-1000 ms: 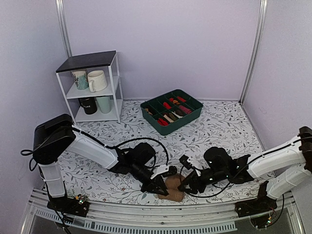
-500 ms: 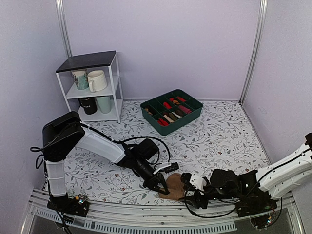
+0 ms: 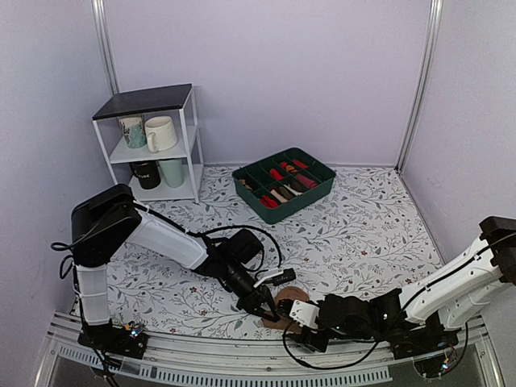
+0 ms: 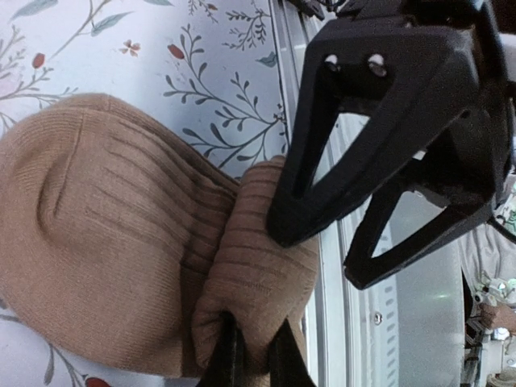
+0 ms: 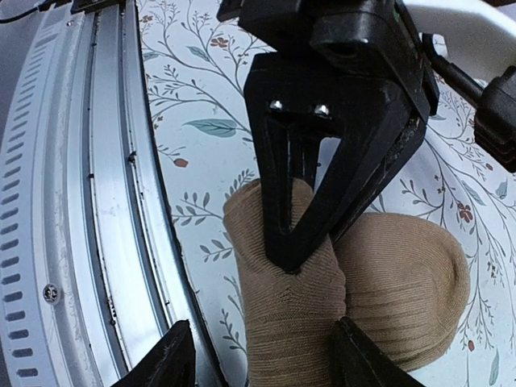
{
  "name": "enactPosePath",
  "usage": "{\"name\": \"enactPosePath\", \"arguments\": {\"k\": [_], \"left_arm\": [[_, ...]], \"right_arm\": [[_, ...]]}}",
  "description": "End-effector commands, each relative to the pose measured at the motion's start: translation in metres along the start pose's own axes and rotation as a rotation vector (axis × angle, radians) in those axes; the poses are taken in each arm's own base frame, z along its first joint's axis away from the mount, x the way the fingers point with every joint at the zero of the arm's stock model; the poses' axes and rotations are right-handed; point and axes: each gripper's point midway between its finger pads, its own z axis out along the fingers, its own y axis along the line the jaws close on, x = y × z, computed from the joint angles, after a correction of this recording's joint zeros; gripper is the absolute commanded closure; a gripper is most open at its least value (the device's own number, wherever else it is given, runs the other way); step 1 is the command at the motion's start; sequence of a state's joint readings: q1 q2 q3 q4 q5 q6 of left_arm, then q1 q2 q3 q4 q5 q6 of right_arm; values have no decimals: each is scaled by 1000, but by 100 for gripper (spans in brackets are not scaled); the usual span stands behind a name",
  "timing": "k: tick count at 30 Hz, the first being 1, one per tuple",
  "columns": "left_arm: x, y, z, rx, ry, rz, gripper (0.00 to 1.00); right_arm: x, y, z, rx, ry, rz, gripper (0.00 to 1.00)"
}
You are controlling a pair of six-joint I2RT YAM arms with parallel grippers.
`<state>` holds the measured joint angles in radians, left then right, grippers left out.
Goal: Roll the socks
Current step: Roll the sock at the center of the board.
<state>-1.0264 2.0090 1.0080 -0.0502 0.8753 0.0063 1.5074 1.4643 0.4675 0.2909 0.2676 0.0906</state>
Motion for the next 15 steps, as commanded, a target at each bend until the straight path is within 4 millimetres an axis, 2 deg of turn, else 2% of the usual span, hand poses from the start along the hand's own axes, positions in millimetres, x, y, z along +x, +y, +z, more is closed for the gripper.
{"name": "enactPosePath", "arguments": {"k": [1, 6, 11, 12, 15], "left_arm": [[91, 31, 10, -123, 236, -246, 100], [89, 32, 11, -121, 234, -243, 100], [85, 34, 10, -135, 221, -234, 100], [83, 34, 9, -137, 212, -225, 97], [69, 36, 4, -165, 166, -189, 78]], "right_arm": [[20, -3, 6, 36, 81, 8, 44], [36, -1, 16, 38, 150, 22, 47], [57, -2, 22, 60, 239, 47, 65], [62, -2, 23, 61, 258, 60, 70], [72, 3, 23, 39, 289, 95, 81]]}}
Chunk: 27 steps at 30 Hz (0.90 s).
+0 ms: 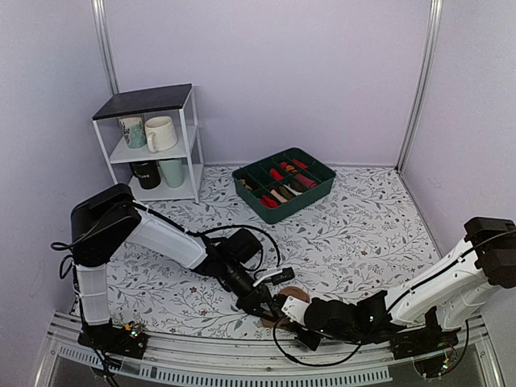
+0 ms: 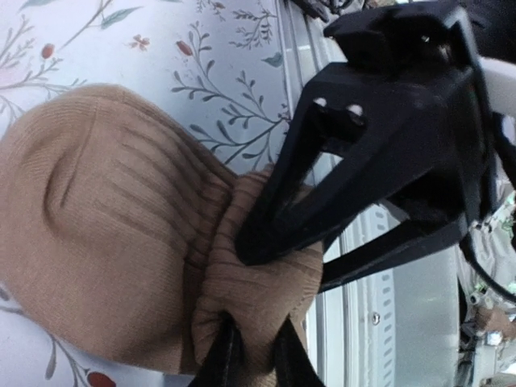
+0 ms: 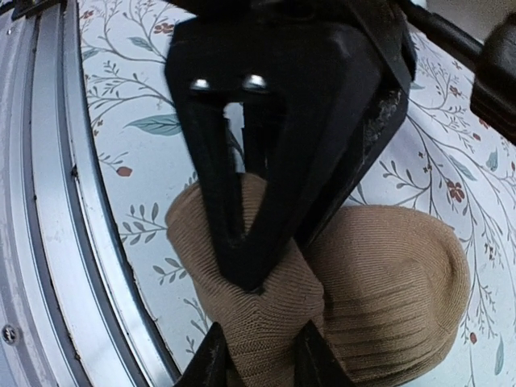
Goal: Roll the socks
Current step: Roll the sock at the center of the board.
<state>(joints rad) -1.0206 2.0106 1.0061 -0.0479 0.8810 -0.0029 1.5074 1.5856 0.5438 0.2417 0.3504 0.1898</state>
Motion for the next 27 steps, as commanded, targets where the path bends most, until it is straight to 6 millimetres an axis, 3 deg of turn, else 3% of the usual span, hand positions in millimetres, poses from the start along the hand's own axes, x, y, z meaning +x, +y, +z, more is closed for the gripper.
{"name": "enactPosePath", "arguments": {"k": [1, 3, 4, 5, 6, 8, 9, 12, 17, 21, 24, 27], "left_arm": [[60, 37, 2, -187, 142, -151, 75], [42, 36, -7, -228, 75, -85, 74], [24, 29, -16, -247, 15, -28, 74], [11, 27, -24, -266, -31, 11, 67], [-1, 25, -33, -279, -77, 46, 55], [-18, 17, -46, -297, -146, 122, 7], [-24, 11, -52, -303, -182, 166, 1], [-35, -16, -73, -314, -311, 309, 1], [-27, -48, -89, -337, -396, 483, 1], [-6, -38, -76, -350, -336, 505, 1], [0, -27, -65, -350, -300, 516, 1], [2, -30, -54, -318, -273, 544, 1]], "right_arm": [[63, 10, 6, -57, 223, 30, 82], [65, 13, 5, -87, 231, 58, 85], [66, 14, 4, -103, 234, 79, 85], [66, 15, 3, -120, 234, 95, 85], [68, 16, 2, -138, 234, 112, 85], [74, 16, 0, -177, 245, 156, 85], [75, 17, -1, -206, 249, 179, 85], [73, 13, -2, -280, 256, 264, 85], [73, 10, -5, -397, 289, 414, 85], [78, 11, -5, -465, 342, 512, 85], [81, 13, -5, -503, 375, 556, 85], [84, 12, -4, -522, 401, 595, 85]]}}
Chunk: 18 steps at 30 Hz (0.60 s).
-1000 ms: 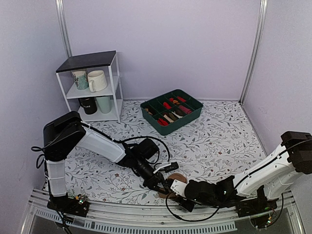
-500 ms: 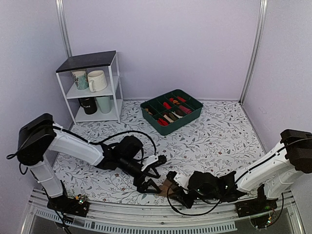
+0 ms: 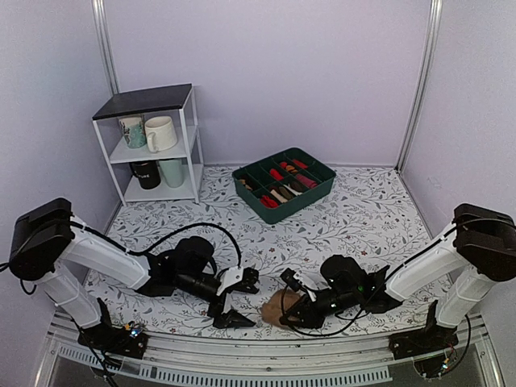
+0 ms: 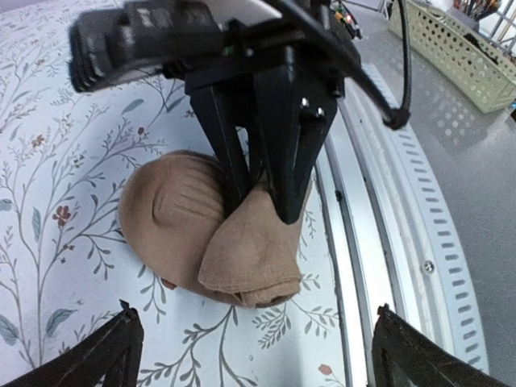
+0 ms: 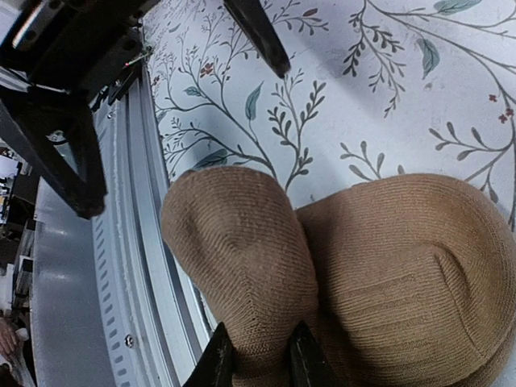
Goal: Roll the socks
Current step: Roll the sock at the center of the board.
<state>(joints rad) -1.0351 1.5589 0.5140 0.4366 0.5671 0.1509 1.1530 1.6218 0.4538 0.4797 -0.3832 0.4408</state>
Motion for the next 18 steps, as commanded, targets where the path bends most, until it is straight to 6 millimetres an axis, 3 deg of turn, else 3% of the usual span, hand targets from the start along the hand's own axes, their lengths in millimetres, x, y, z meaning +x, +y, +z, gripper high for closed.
{"name": "enactPosePath", "arguments": {"k": [1, 5, 11, 12, 15, 16, 18], "left_arm": [[1, -12, 15, 48, 4, 97, 1], [8, -21, 20, 90, 30, 102, 1], [-2, -42, 15, 127, -4, 136, 7], [-5, -43, 12, 120, -14, 140, 11], [-12, -47, 5, 101, -43, 136, 43], [-14, -48, 2, 96, -51, 135, 49], [-16, -51, -3, 93, -67, 137, 47]], "right_arm": [[85, -23, -3, 28, 308, 199, 85], [84, -25, -3, 30, 311, 217, 85], [87, -29, -1, 23, 329, 239, 85], [87, -30, -1, 24, 330, 241, 85], [87, -31, 0, 23, 331, 247, 85], [87, -31, 0, 23, 332, 249, 85], [87, -31, 0, 23, 334, 253, 85]]}}
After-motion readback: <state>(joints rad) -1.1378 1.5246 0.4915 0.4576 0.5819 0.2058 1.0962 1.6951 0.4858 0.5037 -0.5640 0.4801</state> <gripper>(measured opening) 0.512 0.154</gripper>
